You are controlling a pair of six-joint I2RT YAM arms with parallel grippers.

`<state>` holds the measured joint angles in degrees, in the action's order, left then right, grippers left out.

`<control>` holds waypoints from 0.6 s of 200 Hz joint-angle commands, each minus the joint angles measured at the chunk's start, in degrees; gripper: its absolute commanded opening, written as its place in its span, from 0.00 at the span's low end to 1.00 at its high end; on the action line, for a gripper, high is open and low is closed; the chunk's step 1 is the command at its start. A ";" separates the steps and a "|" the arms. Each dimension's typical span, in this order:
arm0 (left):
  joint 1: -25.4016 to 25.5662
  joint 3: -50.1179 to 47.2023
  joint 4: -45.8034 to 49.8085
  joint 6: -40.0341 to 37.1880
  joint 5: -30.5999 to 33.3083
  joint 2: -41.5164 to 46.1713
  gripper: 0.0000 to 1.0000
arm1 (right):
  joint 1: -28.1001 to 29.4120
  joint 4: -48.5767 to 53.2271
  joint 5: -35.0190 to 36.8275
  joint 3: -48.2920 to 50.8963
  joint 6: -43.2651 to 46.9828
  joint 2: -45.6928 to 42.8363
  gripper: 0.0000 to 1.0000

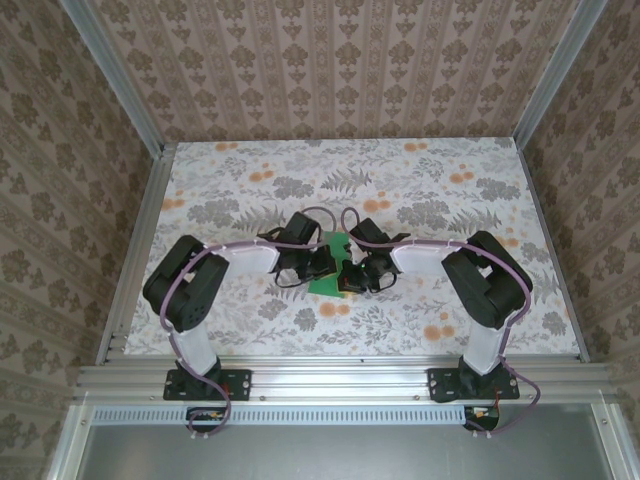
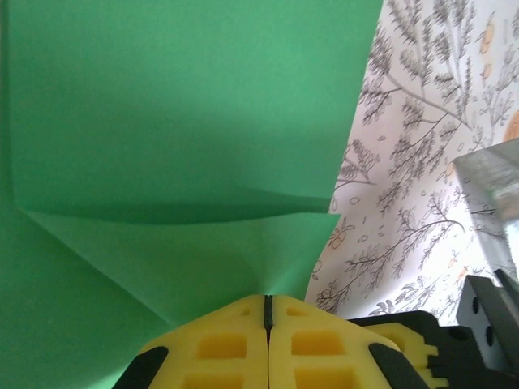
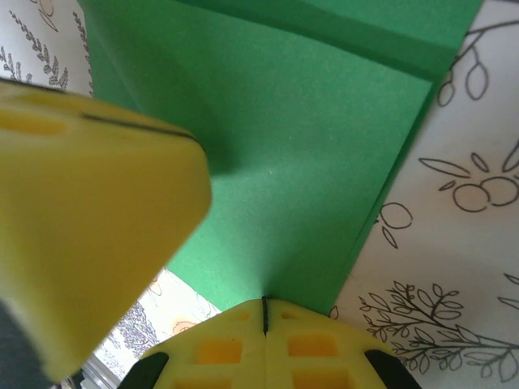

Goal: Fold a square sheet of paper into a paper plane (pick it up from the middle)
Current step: Fold the triangle a second time at the center of the table.

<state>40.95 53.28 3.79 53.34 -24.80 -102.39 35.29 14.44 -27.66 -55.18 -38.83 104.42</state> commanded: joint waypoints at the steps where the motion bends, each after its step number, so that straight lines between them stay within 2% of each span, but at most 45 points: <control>1: 1.09 -1.79 -1.02 3.01 0.11 -0.61 0.05 | 0.13 4.41 3.23 0.50 -0.36 2.90 0.05; 66: 0.48 -4.64 -0.43 4.97 2.53 -2.11 0.02 | 0.13 5.29 3.90 1.04 -0.09 3.15 0.05; 120: -5.29 -6.13 -2.26 2.85 2.08 -2.20 0.02 | 0.22 9.42 5.94 3.00 4.08 4.18 0.05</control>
<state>39.68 49.32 -0.82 57.36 -27.27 -102.74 35.29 14.81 -27.55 -55.18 -37.41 104.62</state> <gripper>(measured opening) 0.047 0.054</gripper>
